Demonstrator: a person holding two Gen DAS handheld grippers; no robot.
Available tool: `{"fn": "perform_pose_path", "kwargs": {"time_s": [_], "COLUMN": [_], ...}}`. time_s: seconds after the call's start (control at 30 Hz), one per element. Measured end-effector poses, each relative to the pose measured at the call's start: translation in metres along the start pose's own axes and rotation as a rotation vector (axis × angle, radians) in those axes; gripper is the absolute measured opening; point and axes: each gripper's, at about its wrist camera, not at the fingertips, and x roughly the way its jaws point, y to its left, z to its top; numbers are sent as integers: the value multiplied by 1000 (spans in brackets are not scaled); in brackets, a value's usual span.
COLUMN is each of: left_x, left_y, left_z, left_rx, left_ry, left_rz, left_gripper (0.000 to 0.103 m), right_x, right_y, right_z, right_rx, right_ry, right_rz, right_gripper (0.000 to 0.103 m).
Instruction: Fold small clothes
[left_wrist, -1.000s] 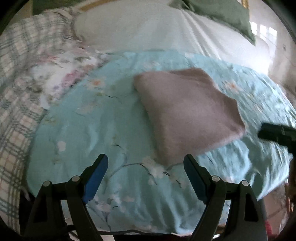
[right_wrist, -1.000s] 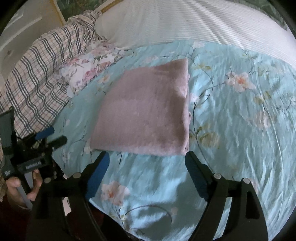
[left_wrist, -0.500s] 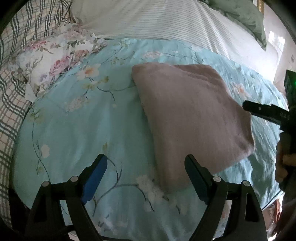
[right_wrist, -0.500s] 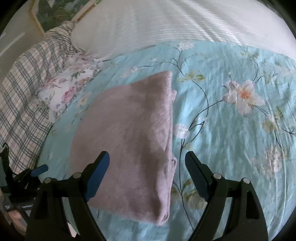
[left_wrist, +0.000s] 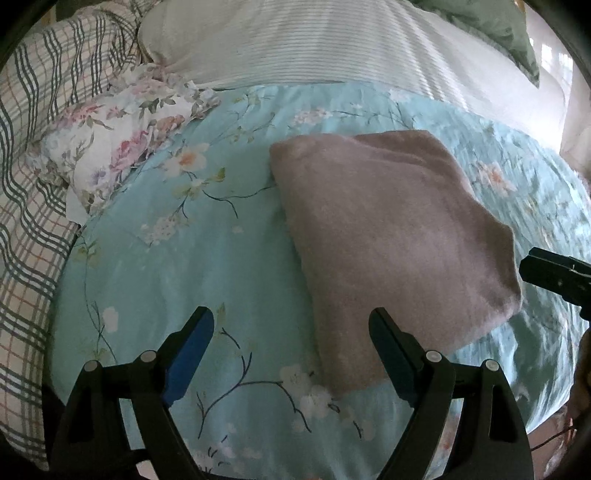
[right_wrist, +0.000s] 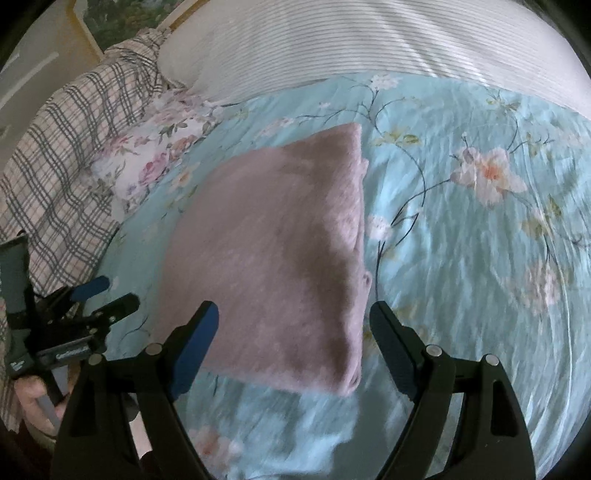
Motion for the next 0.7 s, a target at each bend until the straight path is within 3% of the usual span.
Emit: {"fn": "perform_pose_path", "kwargs": {"time_s": [0.27,0.7], "left_x": [-7,-30], "left_y": [-6,-15], "left_z": [-18,-32], "left_rx": [13,54], "left_ry": [10,-50], "left_rz": [-9,8], "left_gripper": [88,88], "right_x": [-9,-22], "right_y": [14,30], "right_z": [-21,-41], "right_rx": [-48,-124], "right_ry": [19,8], "right_rz": [5,-32], "right_gripper": [90,97]}}
